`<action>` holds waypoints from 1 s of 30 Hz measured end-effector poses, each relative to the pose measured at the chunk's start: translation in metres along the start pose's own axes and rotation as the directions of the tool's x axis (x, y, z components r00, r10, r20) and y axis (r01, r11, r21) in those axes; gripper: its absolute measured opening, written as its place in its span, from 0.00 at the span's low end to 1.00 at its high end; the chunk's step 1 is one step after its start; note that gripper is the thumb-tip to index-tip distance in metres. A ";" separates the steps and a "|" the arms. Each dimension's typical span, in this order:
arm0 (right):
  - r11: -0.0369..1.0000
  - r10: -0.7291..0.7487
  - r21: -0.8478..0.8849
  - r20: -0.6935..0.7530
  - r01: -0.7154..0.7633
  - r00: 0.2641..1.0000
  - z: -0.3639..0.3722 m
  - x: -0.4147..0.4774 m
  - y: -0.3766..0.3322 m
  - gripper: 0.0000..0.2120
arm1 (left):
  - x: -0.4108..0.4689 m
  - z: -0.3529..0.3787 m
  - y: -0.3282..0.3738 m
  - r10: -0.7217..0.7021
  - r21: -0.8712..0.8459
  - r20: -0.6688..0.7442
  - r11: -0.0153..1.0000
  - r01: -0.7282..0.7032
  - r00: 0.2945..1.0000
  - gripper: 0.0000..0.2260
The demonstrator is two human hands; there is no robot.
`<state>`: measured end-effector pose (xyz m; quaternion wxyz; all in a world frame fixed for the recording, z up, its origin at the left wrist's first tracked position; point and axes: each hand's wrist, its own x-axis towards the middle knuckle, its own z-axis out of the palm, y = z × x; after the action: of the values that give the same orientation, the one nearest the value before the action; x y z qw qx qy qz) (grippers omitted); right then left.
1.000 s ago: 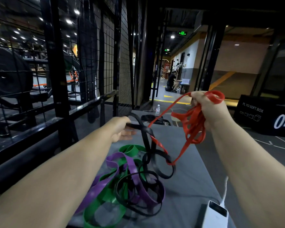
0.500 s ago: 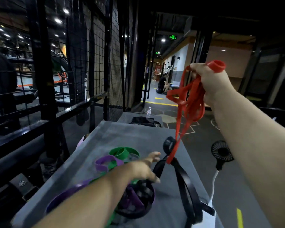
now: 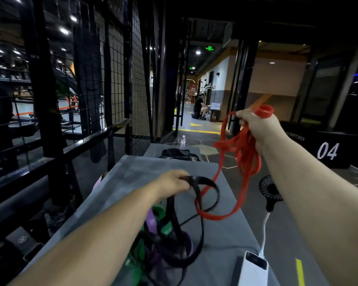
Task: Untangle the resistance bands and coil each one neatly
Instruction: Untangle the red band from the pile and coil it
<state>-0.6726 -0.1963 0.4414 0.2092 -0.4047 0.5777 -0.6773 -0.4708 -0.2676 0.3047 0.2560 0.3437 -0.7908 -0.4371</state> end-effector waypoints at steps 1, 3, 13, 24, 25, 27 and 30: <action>0.999 0.002 -0.036 0.010 -0.002 1.000 0.000 0.001 0.007 0.07 | 0.000 -0.006 0.004 -0.025 -0.016 -0.021 1.000 0.024 0.999 0.02; 0.997 0.002 -0.079 0.042 0.001 0.999 0.002 -0.002 0.020 0.04 | 0.001 -0.017 0.011 -0.038 -0.026 -0.021 0.999 0.038 0.999 0.03; 0.907 0.068 -0.417 0.287 0.061 0.956 0.026 -0.034 0.091 0.08 | 0.003 -0.043 0.046 -0.001 -0.325 -0.009 0.946 -0.002 1.000 0.09; 0.687 0.288 -0.725 0.335 0.050 0.897 0.040 -0.060 0.193 0.10 | 0.016 -0.061 0.066 0.024 -0.550 -0.059 0.833 -0.052 0.998 0.07; 0.681 0.297 -0.731 0.329 0.042 0.896 0.039 -0.063 0.200 0.10 | 0.019 -0.063 0.065 0.007 -0.563 -0.083 0.825 -0.053 0.997 0.06; 0.691 0.322 -0.722 0.275 -0.026 0.906 0.038 -0.070 0.209 0.08 | 0.026 -0.068 0.064 -0.032 -0.572 -0.149 0.818 -0.059 0.988 0.07; 0.728 0.353 -0.667 0.165 -0.159 0.921 0.036 -0.075 0.214 0.12 | 0.036 -0.070 0.062 -0.106 -0.547 -0.253 0.835 -0.052 0.962 0.08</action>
<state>-0.6396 -0.2143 0.2149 0.2301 -0.4588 0.7888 -0.3381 -0.4642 -0.3076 0.3961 0.4441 0.3238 -0.5843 -0.5971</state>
